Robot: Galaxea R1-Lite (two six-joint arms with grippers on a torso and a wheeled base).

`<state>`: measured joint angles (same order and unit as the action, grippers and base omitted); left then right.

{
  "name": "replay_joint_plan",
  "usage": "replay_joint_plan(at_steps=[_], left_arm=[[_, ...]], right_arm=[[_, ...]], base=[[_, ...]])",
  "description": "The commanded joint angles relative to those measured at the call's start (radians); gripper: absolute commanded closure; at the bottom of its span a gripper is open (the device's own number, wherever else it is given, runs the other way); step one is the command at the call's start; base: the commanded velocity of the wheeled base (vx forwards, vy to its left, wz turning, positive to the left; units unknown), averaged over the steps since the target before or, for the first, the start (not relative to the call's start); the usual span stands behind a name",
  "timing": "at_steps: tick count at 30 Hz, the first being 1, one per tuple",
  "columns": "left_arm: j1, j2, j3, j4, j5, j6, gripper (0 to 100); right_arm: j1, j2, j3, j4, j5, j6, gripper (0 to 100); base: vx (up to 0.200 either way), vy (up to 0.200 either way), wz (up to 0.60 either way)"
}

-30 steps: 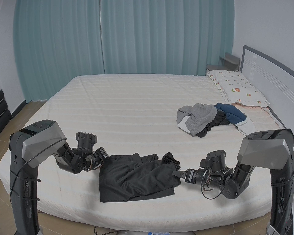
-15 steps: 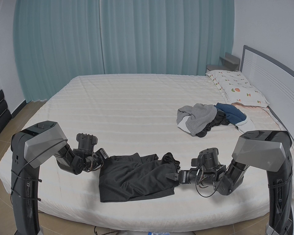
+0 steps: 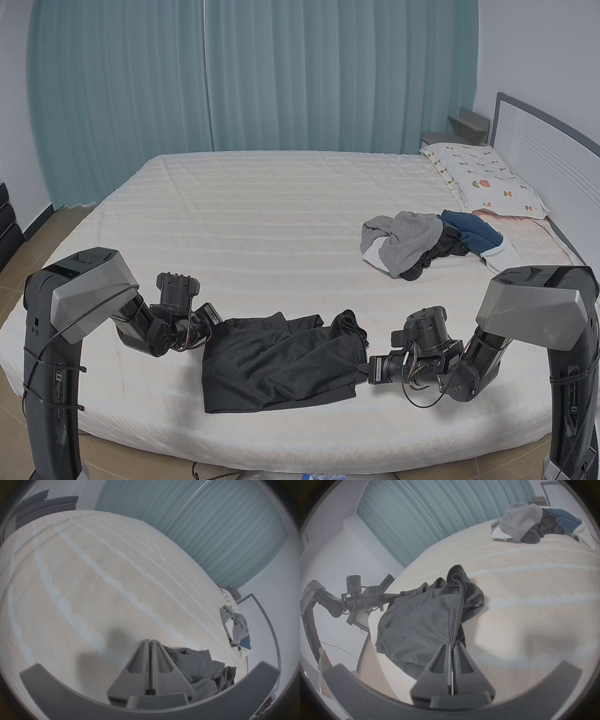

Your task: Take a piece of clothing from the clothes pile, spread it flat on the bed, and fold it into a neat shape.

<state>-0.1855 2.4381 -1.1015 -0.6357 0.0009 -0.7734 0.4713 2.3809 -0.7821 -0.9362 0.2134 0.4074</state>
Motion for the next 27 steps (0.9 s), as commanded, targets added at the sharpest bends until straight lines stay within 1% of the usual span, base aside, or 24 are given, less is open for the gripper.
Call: replay_joint_plan(at_steps=[1, 7, 9, 10, 12, 17, 18, 22, 23, 25, 27], left_arm=[[0.0, 0.007, -0.001, -0.001, 0.004, 0.0, 100], [0.005, 0.016, -0.009, -0.001, 0.011, 0.003, 100], [0.009, 0.016, -0.009, -0.001, 0.011, 0.005, 100], [0.009, 0.016, -0.009, -0.001, 0.011, 0.005, 100], [0.009, 0.016, -0.009, 0.001, 0.011, 0.006, 100], [0.009, 0.015, -0.009, 0.001, 0.011, 0.008, 100], [0.009, 0.015, -0.009, 0.001, 0.011, 0.006, 100], [0.009, 0.015, -0.009, 0.004, 0.011, 0.008, 100], [0.009, 0.012, -0.009, 0.019, 0.01, 0.006, 0], [0.009, 0.01, -0.009, 0.028, 0.01, 0.006, 0], [0.009, 0.01, -0.015, 0.033, 0.01, 0.005, 0]], right_arm=[[0.003, -0.052, 0.043, 0.0, 0.006, -0.001, 100], [0.007, -0.106, 0.08, 0.011, 0.021, -0.001, 100], [0.007, -0.143, 0.107, 0.062, 0.047, -0.001, 100], [0.007, -0.143, 0.107, 0.062, 0.047, -0.001, 100], [0.01, -0.154, 0.127, 0.102, 0.077, -0.002, 100], [0.026, -0.132, 0.118, 0.115, 0.075, -0.007, 100], [0.03, -0.132, 0.118, 0.125, 0.075, -0.009, 0], [0.036, -0.129, 0.104, 0.142, 0.067, -0.015, 0], [0.027, -0.132, 0.081, 0.142, 0.066, -0.013, 0], [0.021, -0.14, 0.073, 0.139, 0.066, -0.01, 0], [-0.008, -0.149, 0.035, 0.142, 0.061, -0.004, 0]], base=[[0.0, 0.0, 0.0], [0.0, 0.0, 0.0], [0.0, 0.0, 0.0], [0.0, 0.0, 0.0], [0.0, 0.0, 0.0], [0.0, 0.0, 0.0], [0.0, 0.0, 0.0], [0.0, 0.0, 0.0], [0.0, 0.0, 0.0], [0.0, 0.0, 0.0], [0.0, 0.0, 0.0]])
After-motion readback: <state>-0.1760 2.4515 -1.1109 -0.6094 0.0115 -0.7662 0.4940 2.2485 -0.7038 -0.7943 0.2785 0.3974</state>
